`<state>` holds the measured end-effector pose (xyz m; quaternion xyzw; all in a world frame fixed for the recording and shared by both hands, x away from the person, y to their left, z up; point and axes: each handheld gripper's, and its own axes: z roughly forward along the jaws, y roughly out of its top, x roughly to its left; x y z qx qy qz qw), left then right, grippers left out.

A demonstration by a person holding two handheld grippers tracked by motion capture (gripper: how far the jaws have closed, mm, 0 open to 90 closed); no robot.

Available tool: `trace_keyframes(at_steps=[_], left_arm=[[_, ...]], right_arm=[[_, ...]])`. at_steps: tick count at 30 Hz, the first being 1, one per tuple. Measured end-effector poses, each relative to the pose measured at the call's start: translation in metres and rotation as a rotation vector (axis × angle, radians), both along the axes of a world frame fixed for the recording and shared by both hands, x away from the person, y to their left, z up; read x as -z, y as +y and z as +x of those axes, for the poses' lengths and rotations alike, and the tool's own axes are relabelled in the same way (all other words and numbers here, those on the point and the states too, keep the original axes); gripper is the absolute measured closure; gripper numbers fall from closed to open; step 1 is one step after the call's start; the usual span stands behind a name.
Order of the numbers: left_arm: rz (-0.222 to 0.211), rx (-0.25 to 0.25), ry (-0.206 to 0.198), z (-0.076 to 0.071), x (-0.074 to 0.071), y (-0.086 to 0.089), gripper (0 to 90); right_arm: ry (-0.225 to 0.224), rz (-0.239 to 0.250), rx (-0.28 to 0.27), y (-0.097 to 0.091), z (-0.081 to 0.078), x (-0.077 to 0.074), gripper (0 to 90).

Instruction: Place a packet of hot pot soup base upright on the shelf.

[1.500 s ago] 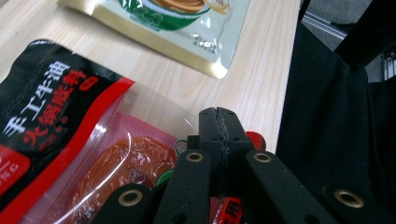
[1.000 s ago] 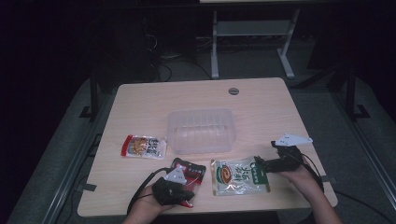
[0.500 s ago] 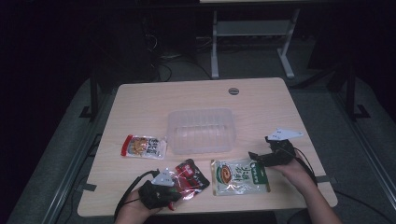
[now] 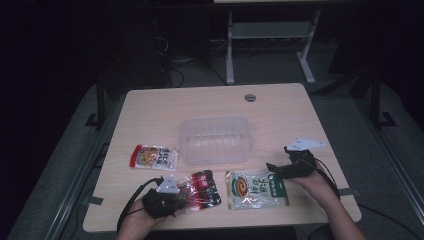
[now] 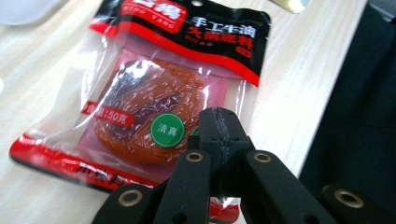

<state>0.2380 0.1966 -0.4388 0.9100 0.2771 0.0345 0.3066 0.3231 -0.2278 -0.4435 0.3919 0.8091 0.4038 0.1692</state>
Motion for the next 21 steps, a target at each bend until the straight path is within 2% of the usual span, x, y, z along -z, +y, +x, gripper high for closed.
trace_keyframes(at_steps=[3, 8, 9, 11, 19, 21], left_arm=[[-0.004, 0.000, 0.004, 0.004, -0.001, 0.003, 89.8], [-0.033, -0.006, -0.007, 0.006, -0.004, 0.005, 89.7], [-0.039, -0.011, -0.007, 0.006, -0.005, 0.006, 89.7], [-0.039, -0.016, -0.013, 0.008, -0.008, 0.009, 89.8], [-0.039, -0.055, -0.038, 0.019, -0.014, 0.035, 89.7], [-0.054, -0.076, -0.041, 0.021, -0.012, 0.042, 89.7]], right_arm=[[0.003, 0.007, 0.011, -0.004, -0.003, 0.000, 5.6], [0.004, 0.006, 0.019, -0.007, -0.005, 0.000, 5.7], [0.021, 0.013, 0.025, -0.007, -0.006, 0.000, 6.1], [0.025, 0.014, 0.021, -0.008, -0.007, -0.001, 6.7], [0.028, 0.007, 0.043, -0.012, -0.015, 0.000, 6.7], [0.027, 0.004, 0.046, -0.014, -0.017, 0.001, 6.7]])
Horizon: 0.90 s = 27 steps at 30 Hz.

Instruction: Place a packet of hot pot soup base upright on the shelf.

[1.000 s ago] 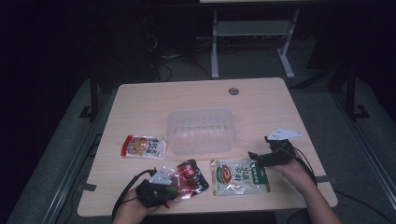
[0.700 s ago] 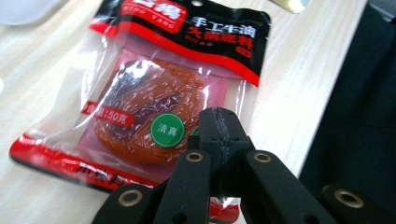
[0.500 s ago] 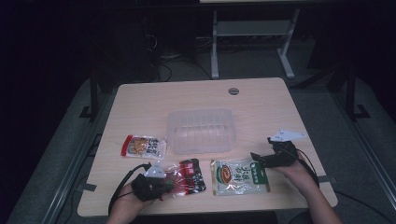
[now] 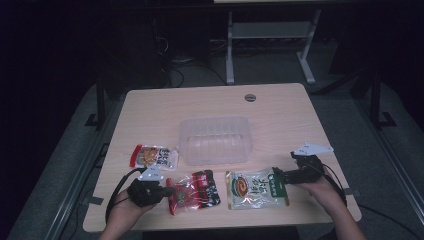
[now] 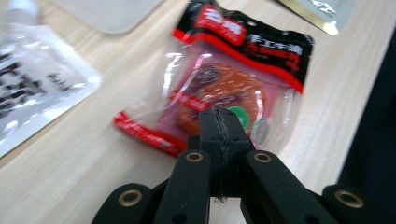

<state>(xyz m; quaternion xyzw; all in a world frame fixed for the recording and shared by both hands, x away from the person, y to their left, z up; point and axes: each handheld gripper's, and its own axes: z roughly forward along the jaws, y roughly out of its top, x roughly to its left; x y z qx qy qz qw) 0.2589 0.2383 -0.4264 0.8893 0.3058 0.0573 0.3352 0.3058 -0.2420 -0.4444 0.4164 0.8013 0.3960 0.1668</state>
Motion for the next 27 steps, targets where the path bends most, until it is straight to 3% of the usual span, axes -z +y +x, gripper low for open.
trace_keyframes(at_steps=[2, 7, 11, 15, 18, 20, 24, 27], left_arm=[[-0.033, -0.018, 0.011, 0.002, 0.001, 0.007, 89.6], [-0.059, -0.008, 0.019, 0.000, 0.004, 0.010, 89.6], [-0.049, 0.008, -0.006, 0.003, 0.000, 0.011, 89.6], [-0.033, 0.008, 0.016, 0.007, 0.005, 0.016, 89.7], [-0.074, 0.012, 0.038, 0.008, 0.006, 0.017, 89.6], [-0.074, 0.022, 0.037, 0.008, 0.006, 0.014, 89.7], [-0.027, 0.058, 0.046, 0.007, 0.009, 0.006, 89.7], [-0.023, 0.053, 0.047, 0.006, 0.010, 0.005, 89.7]], right_arm=[[0.005, 0.000, 0.010, -0.002, -0.004, 0.001, 6.7], [0.002, -0.009, 0.018, -0.004, -0.008, 0.001, 6.7], [-0.001, -0.012, 0.025, -0.006, -0.012, 0.001, 6.7], [-0.004, -0.013, 0.029, -0.009, -0.014, 0.001, 6.7], [-0.004, -0.012, 0.030, -0.010, -0.014, 0.001, 6.7], [-0.002, -0.010, 0.031, -0.010, -0.014, 0.002, 6.7], [-0.005, -0.016, 0.028, -0.009, -0.013, 0.002, 6.7], [-0.007, -0.017, 0.027, -0.009, -0.014, 0.001, 6.7]])
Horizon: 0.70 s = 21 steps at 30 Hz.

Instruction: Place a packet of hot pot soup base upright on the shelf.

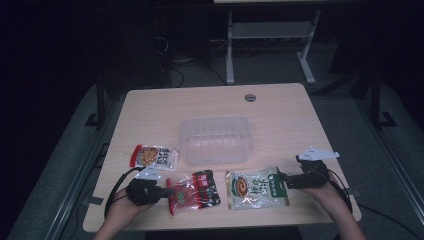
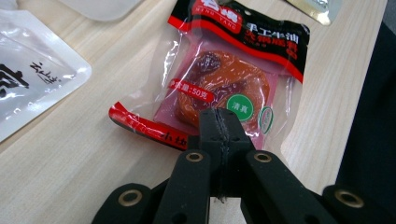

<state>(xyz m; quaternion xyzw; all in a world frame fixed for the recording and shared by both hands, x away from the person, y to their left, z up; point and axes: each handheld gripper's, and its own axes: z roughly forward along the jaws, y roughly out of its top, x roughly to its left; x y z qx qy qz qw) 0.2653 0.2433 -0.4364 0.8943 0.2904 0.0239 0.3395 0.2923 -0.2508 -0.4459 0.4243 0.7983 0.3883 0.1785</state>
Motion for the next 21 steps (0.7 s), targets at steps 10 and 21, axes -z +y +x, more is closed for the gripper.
trace_keyframes(at_steps=[10, 21], left_arm=[[0.035, -0.004, 0.023, 0.0029, 0.0050, 0.0019, 89.6], [0.063, -0.007, 0.053, 0.0059, 0.0101, 0.0025, 89.7]], right_arm=[[0.002, 0.003, 0.003, -0.0009, 0.0001, 0.0002, 6.7], [0.001, 0.002, -0.003, 0.0011, -0.0019, -0.0036, 6.7]])
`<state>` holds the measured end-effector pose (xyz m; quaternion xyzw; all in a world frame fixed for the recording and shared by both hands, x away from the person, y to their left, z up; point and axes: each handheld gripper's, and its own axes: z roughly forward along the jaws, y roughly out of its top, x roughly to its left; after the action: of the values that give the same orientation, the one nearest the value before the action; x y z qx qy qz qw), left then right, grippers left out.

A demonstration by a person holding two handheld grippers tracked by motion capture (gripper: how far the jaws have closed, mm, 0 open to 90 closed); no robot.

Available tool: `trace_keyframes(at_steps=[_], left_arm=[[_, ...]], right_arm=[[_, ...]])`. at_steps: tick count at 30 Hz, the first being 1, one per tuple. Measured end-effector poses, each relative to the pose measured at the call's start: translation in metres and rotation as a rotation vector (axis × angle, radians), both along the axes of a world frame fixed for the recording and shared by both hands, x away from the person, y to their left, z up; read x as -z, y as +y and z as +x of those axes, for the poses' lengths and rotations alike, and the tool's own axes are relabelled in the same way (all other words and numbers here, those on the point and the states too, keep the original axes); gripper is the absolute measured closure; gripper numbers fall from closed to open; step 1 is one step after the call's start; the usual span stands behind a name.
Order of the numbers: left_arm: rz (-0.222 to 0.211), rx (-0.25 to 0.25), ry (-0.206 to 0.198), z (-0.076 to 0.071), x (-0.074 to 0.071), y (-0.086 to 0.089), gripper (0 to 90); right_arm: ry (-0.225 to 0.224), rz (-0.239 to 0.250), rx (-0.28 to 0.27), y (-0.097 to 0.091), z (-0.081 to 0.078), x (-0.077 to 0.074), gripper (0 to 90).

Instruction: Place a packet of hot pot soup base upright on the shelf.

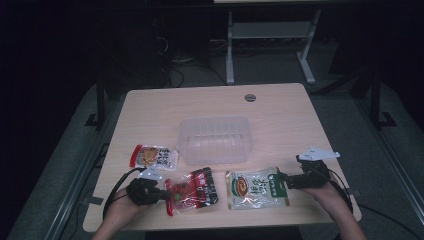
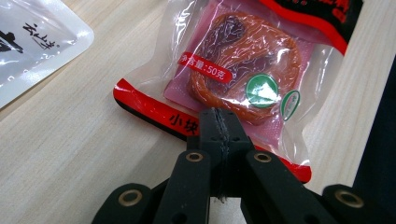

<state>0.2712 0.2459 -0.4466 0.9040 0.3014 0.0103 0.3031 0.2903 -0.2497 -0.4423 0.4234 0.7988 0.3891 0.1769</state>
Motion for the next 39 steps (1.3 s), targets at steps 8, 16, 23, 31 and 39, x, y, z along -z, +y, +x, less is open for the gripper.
trace_keyframes(at_steps=[8, 16, 23, 31, 39], left_arm=[[0.010, -0.002, 0.012, 0.001, 0.002, 0.000, 89.7], [0.015, -0.007, 0.021, 0.002, 0.003, 0.001, 89.7], [0.023, -0.004, 0.027, 0.002, 0.002, 0.000, 89.7], [0.027, -0.009, 0.031, 0.002, 0.002, 0.000, 89.7], [0.024, -0.013, 0.035, 0.002, 0.002, 0.000, 89.6]], right_arm=[[0.015, 0.008, -0.139, 0.032, -0.007, -0.011, 6.7], [0.052, 0.038, -0.291, 0.077, -0.011, -0.015, 6.8], [0.094, 0.072, -0.362, 0.100, -0.008, -0.013, 6.9], [0.126, 0.105, -0.456, 0.130, -0.006, -0.015, 6.9], [0.155, 0.121, -0.523, 0.159, -0.003, -0.011, 6.9]])
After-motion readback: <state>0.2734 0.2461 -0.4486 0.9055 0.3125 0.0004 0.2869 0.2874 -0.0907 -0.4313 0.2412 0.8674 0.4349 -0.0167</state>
